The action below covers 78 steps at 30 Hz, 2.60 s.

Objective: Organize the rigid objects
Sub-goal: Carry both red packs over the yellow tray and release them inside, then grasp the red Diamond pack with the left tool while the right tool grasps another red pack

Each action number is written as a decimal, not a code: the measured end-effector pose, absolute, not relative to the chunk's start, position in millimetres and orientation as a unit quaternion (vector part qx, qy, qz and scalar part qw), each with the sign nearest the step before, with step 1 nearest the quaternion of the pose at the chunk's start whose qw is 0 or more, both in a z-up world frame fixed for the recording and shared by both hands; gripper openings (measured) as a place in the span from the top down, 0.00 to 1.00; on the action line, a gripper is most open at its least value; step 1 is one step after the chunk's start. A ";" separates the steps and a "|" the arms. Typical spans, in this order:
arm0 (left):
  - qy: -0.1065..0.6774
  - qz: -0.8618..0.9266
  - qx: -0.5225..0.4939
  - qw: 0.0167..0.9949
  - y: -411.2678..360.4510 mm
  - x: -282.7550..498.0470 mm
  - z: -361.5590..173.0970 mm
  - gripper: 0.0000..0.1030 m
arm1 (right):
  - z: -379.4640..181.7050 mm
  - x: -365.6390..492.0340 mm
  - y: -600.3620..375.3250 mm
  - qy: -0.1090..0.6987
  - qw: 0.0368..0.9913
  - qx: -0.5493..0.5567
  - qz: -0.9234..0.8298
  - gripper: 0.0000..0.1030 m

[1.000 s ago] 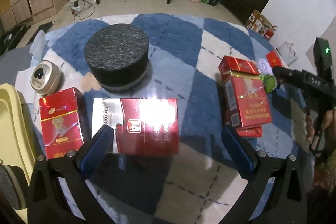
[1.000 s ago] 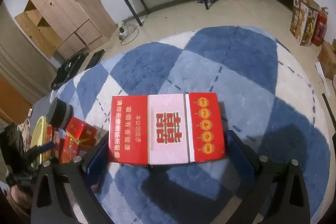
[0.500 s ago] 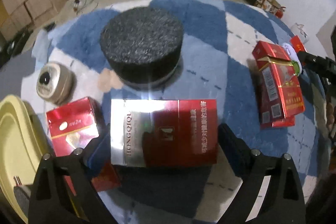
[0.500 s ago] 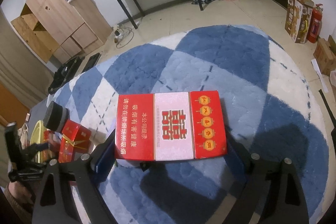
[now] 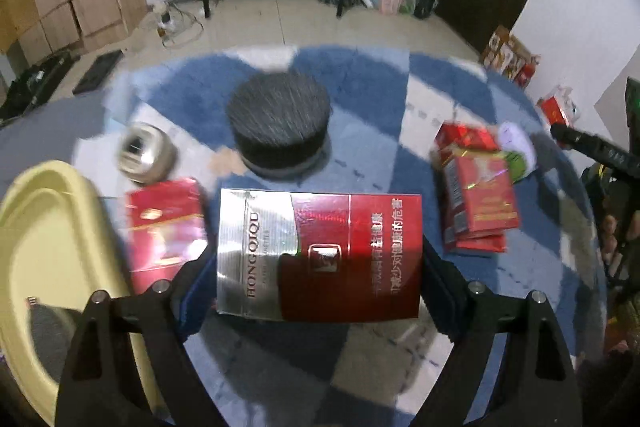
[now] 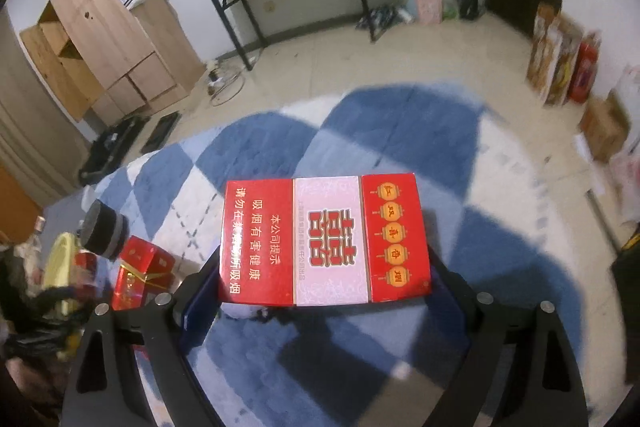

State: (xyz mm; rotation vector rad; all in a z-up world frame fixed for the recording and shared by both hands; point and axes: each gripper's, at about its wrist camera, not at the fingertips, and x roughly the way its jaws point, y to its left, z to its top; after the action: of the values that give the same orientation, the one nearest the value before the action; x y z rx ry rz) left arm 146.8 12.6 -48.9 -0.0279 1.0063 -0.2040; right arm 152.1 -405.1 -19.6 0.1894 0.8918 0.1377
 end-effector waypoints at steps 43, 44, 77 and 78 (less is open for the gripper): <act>0.504 0.140 -0.219 0.823 336.7 94.2 -82.1 0.13 | -56.3 152.2 152.9 0.479 0.773 -0.190 0.371 0.11; 0.501 0.141 -0.225 0.824 338.0 93.3 -78.8 0.12 | -54.7 148.0 150.0 0.475 0.775 -0.188 0.372 0.09; 0.533 0.009 -0.059 0.844 88.2 137.1 -56.4 0.00 | 2.4 107.1 -280.5 0.452 0.881 0.055 0.126 0.00; 0.536 0.008 -0.057 0.842 85.6 142.3 -62.7 0.00 | -0.2 112.9 -272.6 0.451 0.883 0.050 0.124 0.00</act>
State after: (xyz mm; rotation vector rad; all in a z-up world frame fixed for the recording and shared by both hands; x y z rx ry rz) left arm 142.3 85.6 -62.7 -0.1197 1.1329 0.0175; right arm 112.9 -272.6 -0.2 0.1042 0.9387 0.2575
